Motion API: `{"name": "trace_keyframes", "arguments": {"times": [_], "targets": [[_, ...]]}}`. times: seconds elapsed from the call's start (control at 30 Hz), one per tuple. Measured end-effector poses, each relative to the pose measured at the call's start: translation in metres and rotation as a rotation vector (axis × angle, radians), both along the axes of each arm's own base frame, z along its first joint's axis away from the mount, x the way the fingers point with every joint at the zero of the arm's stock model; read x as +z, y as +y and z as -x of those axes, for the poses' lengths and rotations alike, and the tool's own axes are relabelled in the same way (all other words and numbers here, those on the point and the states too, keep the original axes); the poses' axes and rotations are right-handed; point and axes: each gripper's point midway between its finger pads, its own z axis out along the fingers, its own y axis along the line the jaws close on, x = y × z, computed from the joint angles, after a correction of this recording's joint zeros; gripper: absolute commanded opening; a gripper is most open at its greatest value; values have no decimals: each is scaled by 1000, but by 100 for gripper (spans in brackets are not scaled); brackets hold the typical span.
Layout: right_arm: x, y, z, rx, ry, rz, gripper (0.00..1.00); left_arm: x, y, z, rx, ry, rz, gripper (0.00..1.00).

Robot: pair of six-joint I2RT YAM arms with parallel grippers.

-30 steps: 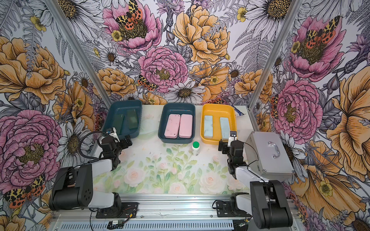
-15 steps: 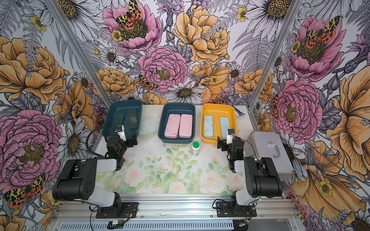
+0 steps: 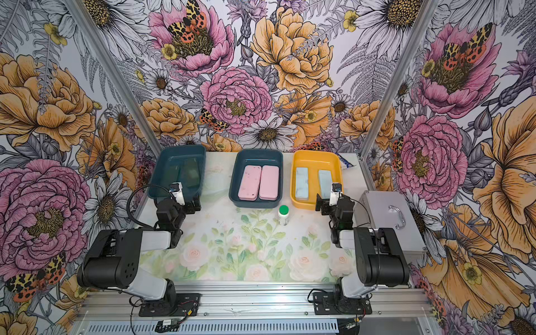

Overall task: Place the pencil cases by color into the storage box
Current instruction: Reset both arms

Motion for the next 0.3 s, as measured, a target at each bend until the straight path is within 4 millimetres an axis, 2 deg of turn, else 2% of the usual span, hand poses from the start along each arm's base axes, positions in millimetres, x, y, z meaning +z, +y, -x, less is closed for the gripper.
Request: {"name": "trace_keyframes", "arguments": {"times": [0.3], "targets": [[0, -4, -1, -23, 7, 3, 99, 0, 0, 0, 0, 0, 0, 99]]}}
